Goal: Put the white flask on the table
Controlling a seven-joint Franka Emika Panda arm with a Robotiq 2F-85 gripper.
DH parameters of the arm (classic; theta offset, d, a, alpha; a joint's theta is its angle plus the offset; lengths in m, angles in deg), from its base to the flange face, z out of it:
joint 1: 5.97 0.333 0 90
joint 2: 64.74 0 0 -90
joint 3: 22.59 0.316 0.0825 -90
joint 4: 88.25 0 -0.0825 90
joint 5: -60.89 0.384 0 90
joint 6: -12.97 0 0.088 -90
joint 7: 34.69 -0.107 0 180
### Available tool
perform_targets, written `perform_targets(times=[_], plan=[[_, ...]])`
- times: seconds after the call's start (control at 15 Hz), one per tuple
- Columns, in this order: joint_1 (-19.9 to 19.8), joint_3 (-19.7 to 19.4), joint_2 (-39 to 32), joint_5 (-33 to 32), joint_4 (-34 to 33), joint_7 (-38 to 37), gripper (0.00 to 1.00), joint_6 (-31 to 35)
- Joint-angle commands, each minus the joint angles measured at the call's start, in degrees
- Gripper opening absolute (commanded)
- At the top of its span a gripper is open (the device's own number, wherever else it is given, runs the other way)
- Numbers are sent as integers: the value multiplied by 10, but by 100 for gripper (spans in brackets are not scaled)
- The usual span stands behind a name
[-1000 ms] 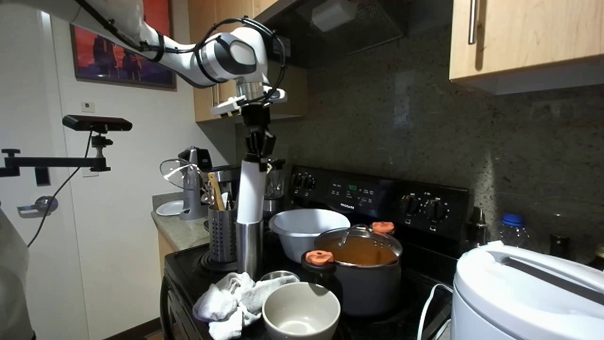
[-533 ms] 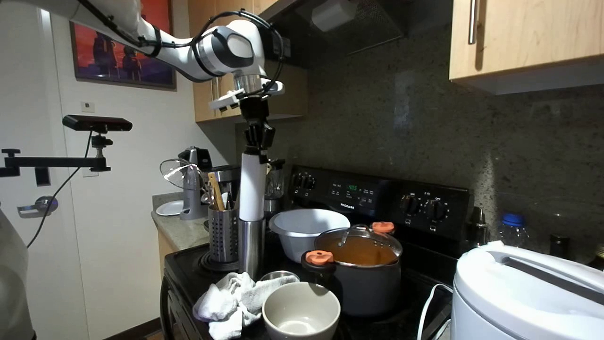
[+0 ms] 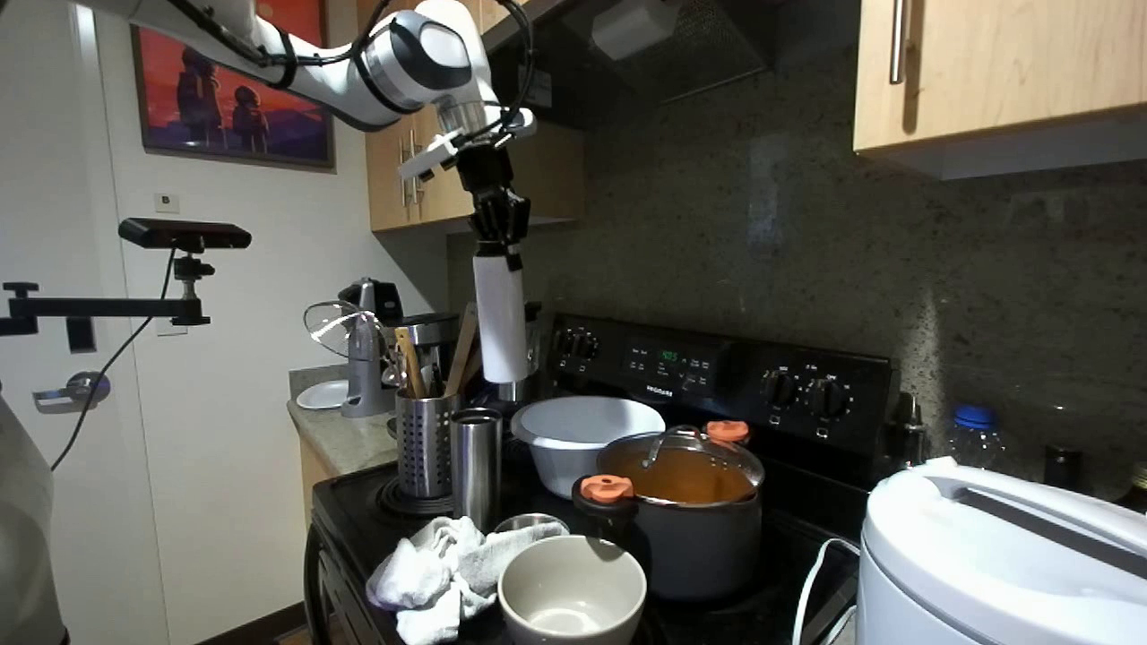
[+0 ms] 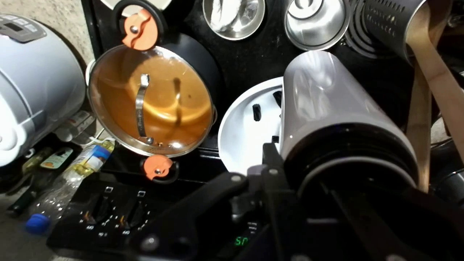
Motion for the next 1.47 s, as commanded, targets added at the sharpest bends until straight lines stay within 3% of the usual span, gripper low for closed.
perform_targets(times=[0.0,0.27,0.73,1.4], plan=[[-2,13,-10,-59,-23,-19,7,-1],[-2,12,-5,-98,6,-30,7,23],[-10,2,7,-113,95,-71,7,136],[-25,-8,8,-127,145,-93,7,134]])
